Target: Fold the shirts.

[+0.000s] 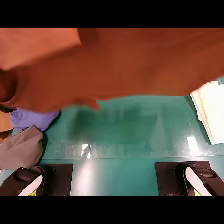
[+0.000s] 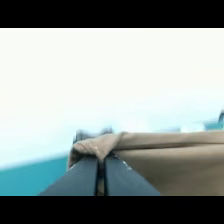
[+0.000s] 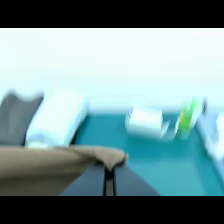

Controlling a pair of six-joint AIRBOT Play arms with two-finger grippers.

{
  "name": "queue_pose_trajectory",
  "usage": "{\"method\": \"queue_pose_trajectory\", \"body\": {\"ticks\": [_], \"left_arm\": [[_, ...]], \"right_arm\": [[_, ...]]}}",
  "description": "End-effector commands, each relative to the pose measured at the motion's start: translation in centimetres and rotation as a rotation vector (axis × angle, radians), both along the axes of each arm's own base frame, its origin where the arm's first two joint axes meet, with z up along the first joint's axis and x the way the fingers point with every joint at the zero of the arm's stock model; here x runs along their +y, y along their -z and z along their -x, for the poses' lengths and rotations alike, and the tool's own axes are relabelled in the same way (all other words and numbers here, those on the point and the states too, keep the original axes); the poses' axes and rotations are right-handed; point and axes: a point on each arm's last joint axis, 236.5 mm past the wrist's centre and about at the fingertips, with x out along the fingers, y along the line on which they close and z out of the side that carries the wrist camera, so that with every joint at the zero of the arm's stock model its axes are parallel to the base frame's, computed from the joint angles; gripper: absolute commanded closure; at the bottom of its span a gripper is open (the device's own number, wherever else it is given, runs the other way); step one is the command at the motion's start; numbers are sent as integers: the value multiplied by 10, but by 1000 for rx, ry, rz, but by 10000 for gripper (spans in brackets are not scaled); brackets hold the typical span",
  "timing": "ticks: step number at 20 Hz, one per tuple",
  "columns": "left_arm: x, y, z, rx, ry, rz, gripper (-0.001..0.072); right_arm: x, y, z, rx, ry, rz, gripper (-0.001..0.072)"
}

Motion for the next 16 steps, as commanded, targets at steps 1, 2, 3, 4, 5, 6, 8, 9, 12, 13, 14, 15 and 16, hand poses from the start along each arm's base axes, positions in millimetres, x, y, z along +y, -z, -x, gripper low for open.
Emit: {"method": "queue_pose_trajectory", "body": {"ticks": [1, 2, 3, 4, 5, 6, 8, 9, 12, 13, 14, 15, 16], "left_arm": [[6, -11, 6, -24, -20, -2, 681], [5, 6, -11, 47, -38, -32, 680], [5, 33, -35, 153, -65, -74, 680], [4, 66, -63, 278, -90, -122, 680], [2, 102, -89, 397, -110, -166, 680], [-5, 144, -117, 527, -110, -209, 680], [-21, 230, -163, 744, -95, -275, 680], [-27, 281, -186, 855, -96, -298, 679], [-41, 416, -236, 1066, -89, -372, 679], [-46, 448, -250, 1097, -86, -385, 679], [-49, 475, -265, 1113, -86, -395, 679], [-52, 493, -279, 1111, -86, -398, 679], [-53, 506, -295, 1095, -92, -387, 680]], "right_arm": [[-8, -6, 4, 37, 33, 10, 691], [-9, 6, -9, 84, 30, 2, 692], [-12, 23, -23, 137, 29, -7, 692], [-15, 47, -41, 209, 29, -19, 692], [-19, 73, -58, 286, 28, -33, 692], [-22, 104, -77, 374, 27, -47, 692], [-29, 168, -113, 549, 16, -55, 691], [-32, 202, -128, 635, 11, -61, 692], [-39, 315, -167, 894, -3, -97, 692], [-40, 350, -174, 968, -6, -111, 691], [-41, 383, -180, 1037, -7, -124, 691], [-42, 408, -187, 1087, -9, -134, 691], [-44, 429, -195, 1121, -10, -141, 691]]}}
